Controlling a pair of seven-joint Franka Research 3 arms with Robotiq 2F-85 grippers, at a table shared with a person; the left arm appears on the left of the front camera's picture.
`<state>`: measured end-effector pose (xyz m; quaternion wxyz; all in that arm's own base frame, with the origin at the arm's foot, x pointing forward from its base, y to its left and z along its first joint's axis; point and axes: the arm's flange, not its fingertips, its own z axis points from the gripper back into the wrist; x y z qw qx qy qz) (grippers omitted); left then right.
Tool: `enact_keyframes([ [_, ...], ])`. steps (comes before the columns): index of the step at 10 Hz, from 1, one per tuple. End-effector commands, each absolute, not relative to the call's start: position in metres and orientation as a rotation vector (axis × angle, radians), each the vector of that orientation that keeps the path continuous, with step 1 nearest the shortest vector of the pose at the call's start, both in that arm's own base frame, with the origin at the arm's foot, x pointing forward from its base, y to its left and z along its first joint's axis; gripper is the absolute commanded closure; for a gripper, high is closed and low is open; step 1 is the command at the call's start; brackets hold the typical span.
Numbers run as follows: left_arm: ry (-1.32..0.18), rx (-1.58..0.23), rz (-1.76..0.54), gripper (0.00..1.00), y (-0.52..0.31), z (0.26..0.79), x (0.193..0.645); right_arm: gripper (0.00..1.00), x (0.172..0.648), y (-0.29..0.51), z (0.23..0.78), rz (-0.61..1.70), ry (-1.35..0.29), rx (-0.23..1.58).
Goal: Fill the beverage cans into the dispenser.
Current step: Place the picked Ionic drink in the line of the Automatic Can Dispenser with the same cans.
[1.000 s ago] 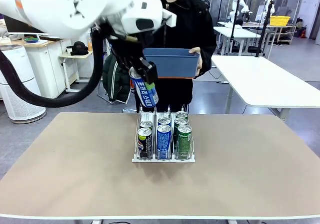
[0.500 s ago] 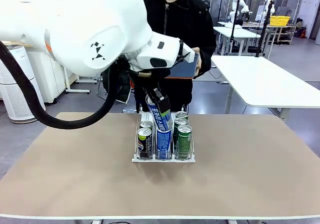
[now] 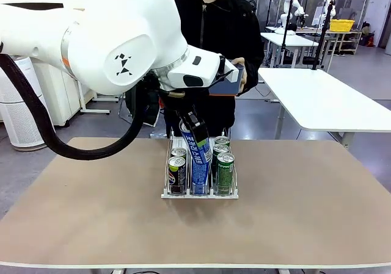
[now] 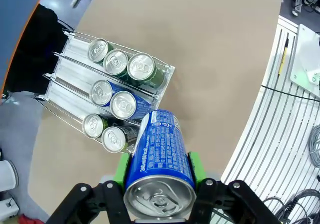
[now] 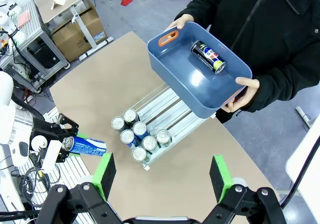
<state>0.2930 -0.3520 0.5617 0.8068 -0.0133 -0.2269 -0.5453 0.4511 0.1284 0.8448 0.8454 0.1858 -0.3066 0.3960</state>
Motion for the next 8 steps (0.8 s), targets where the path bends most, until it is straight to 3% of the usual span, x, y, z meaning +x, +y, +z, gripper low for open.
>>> enact_keyframes([
  [1, -0.451, -0.08, -1.249, 0.43, -0.35, 0.555, 0.302, 0.0, 0.45, 0.128, 0.845, 0.837, -0.645, 0.392],
  [5, -0.49, 0.052, -1.274, 0.43, -0.363, 0.526, 0.315, 0.0, 0.45, 0.128, 0.845, 0.837, -0.645, 0.392],
  [8, -0.446, 0.031, -1.225, 0.43, -0.367, 0.498, 0.329, 0.0, 0.45, 0.128, 0.845, 0.837, -0.645, 0.392],
])
